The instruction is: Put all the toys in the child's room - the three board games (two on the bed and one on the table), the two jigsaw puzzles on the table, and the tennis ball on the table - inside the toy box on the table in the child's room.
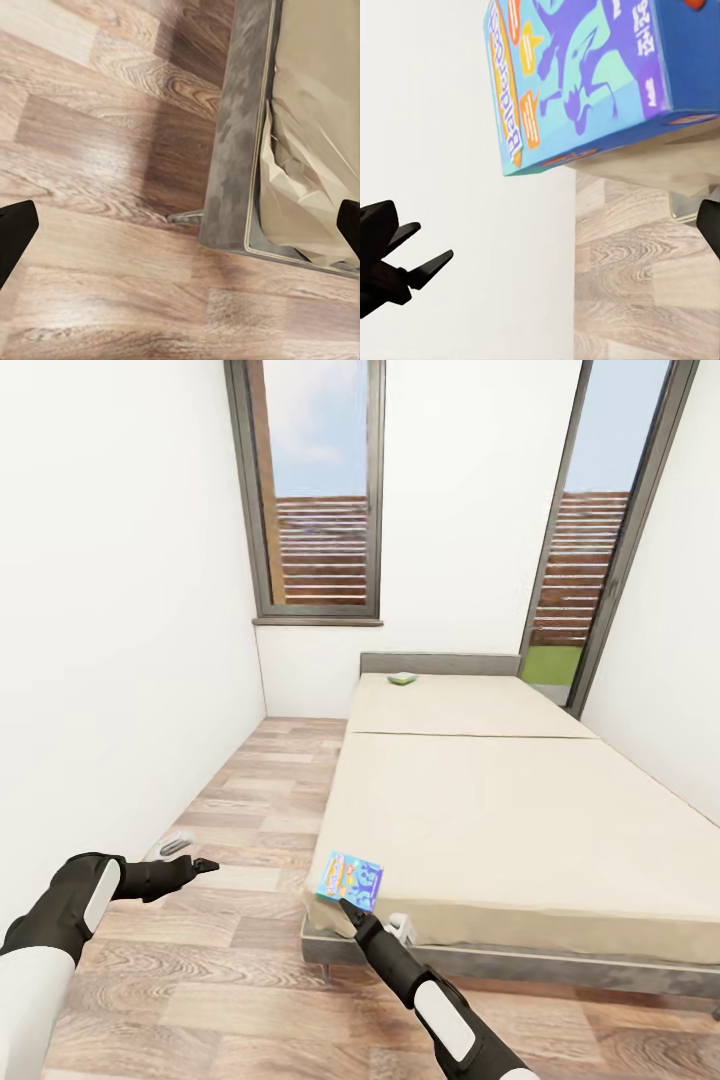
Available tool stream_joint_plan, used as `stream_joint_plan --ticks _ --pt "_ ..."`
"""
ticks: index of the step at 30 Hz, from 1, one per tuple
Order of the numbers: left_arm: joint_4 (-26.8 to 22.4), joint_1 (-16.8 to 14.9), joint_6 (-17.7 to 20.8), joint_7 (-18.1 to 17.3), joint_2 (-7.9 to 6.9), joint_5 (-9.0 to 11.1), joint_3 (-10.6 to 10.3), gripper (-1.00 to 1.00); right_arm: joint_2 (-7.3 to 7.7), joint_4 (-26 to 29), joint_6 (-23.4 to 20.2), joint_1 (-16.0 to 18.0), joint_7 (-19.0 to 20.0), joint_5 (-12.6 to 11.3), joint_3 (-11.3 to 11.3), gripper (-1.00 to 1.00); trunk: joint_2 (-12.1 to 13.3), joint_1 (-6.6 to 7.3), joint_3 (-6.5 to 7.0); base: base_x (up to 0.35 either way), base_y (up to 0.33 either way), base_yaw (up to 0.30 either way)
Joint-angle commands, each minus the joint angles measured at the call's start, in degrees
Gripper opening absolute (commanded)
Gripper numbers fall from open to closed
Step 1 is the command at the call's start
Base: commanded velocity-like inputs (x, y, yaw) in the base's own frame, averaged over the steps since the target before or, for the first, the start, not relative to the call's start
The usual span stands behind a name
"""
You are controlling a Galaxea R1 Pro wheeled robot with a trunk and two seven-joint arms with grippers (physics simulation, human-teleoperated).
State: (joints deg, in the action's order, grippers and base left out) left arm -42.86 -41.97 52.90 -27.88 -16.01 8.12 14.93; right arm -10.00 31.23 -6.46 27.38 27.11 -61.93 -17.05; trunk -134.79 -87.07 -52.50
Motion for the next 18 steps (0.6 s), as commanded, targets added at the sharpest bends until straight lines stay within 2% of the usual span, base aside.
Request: stream_joint_plan --ticks 1,18 --pt "-0.03 -0.03 0.45 0.10 0.00 0.39 0.11 1.00 0.00 -0.03 -0.30 0.04 0.13 -0.55 -0.04 1.00 -0.02 0.01 -0.06 0.013 0.019 0.000" --pt "-0.03 -0.04 0.47 0.03 -0.06 0.48 0.18 1.00 0.00 -0.03 -0.30 0.04 0.13 -0.56 0.17 1.00 -0.02 0.01 -0.06 0.003 0.004 0.000"
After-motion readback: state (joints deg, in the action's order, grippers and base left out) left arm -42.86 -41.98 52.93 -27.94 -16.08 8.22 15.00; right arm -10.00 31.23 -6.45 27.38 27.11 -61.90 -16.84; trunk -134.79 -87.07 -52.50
